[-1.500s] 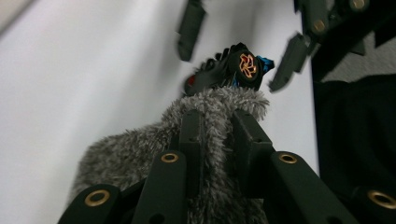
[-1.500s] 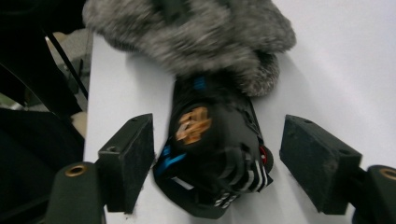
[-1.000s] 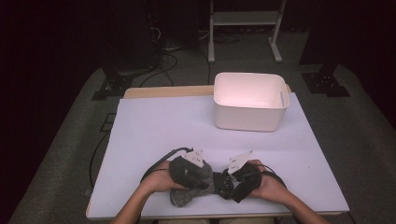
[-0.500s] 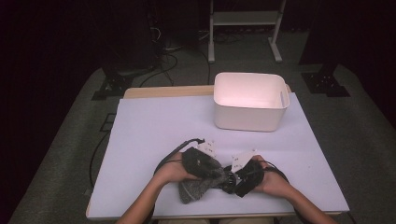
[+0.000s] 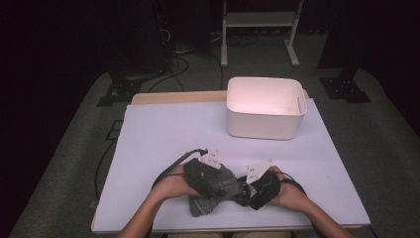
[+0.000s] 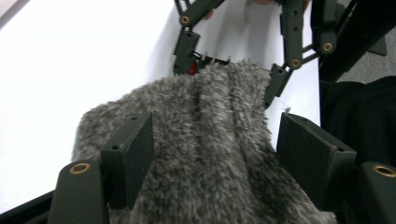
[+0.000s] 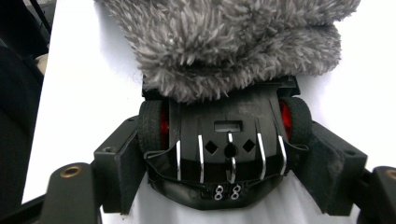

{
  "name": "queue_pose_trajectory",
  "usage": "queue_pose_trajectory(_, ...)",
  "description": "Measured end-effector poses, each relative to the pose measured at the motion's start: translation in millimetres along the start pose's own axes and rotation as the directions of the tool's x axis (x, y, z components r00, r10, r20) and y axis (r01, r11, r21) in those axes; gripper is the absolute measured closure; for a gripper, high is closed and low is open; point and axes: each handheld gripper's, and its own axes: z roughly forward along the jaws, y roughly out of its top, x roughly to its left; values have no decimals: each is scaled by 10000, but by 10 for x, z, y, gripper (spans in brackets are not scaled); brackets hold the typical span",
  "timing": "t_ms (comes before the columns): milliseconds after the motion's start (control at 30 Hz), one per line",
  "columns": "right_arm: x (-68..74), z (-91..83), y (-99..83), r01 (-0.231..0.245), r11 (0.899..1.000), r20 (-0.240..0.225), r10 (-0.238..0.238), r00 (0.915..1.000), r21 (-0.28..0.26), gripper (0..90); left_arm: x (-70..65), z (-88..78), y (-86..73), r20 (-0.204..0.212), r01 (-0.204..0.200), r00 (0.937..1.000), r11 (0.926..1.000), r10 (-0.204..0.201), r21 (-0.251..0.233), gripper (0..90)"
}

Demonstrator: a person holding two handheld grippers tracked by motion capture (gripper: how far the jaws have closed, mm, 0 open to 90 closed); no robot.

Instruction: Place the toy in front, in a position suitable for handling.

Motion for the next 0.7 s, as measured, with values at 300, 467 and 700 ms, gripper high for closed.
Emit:
queue_pose_trajectory(300, 4, 10, -14, 93, 9999, 10, -93, 10000, -80, 230, 16, 155, 20, 333, -197, 9993, 9995, 189, 243, 605)
queue_pose_trajectory(467, 11, 12, -10, 160, 9999, 57, -160, 9999, -40, 231, -14, 279, 163, 395, -646, 9972, 9974, 632, 331, 698)
queue_pose_trajectory(700, 16, 12, -18, 141, 9998, 53, -140, 9999, -107, 232, -41, 292, 209, 435, -1057, 9937, 9924, 1031, 632, 757)
